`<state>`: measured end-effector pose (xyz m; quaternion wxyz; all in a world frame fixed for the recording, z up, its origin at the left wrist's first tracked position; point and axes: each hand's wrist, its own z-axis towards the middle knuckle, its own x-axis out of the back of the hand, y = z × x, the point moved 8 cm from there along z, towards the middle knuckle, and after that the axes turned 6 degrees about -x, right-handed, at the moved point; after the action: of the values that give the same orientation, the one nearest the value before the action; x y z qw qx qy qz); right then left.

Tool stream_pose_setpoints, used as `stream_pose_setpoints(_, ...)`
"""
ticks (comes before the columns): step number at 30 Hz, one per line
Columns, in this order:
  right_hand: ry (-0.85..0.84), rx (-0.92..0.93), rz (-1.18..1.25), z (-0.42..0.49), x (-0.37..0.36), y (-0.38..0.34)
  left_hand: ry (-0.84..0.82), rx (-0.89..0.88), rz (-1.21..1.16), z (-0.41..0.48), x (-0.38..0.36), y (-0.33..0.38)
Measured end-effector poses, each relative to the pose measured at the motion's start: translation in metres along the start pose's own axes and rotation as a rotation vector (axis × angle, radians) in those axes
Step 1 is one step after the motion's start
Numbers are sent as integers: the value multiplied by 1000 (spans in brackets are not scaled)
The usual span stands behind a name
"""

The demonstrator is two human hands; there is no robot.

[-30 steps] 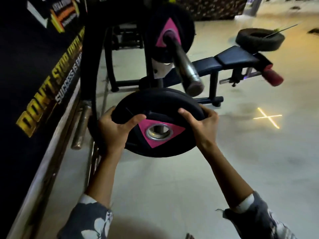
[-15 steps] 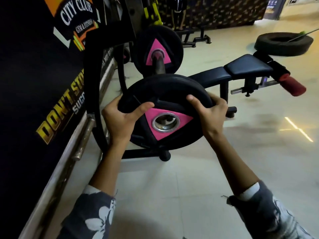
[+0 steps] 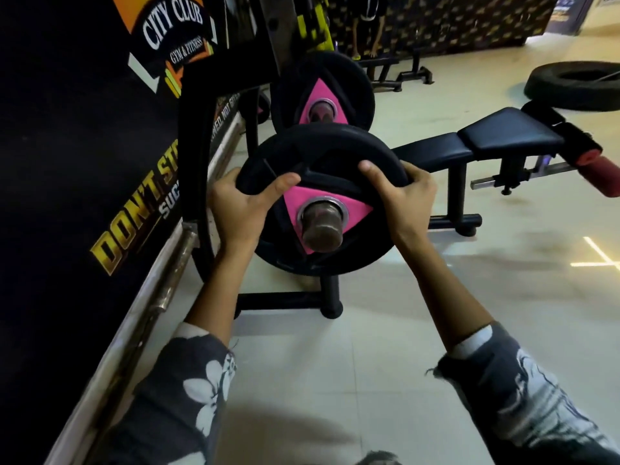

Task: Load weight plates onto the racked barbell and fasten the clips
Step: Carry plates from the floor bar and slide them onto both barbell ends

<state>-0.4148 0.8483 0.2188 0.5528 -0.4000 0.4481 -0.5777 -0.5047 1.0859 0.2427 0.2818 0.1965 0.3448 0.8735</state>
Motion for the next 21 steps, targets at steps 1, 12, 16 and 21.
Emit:
stream_pose_setpoints(1,6,23,-9,9,-4,1,-1,-1,-12,6,-6,-5)
stream_pose_setpoints(12,-30,124,-14,152,-67,36,-84,-11,-53,116,-105,-103)
stream_pose_setpoints(16,-9,104,-61,207,-91,54,-91,16,-87,160,-139,-138)
stream_pose_setpoints(21,64,142,-84,248,-105,65,-87,-8,-100,192,-163,-152)
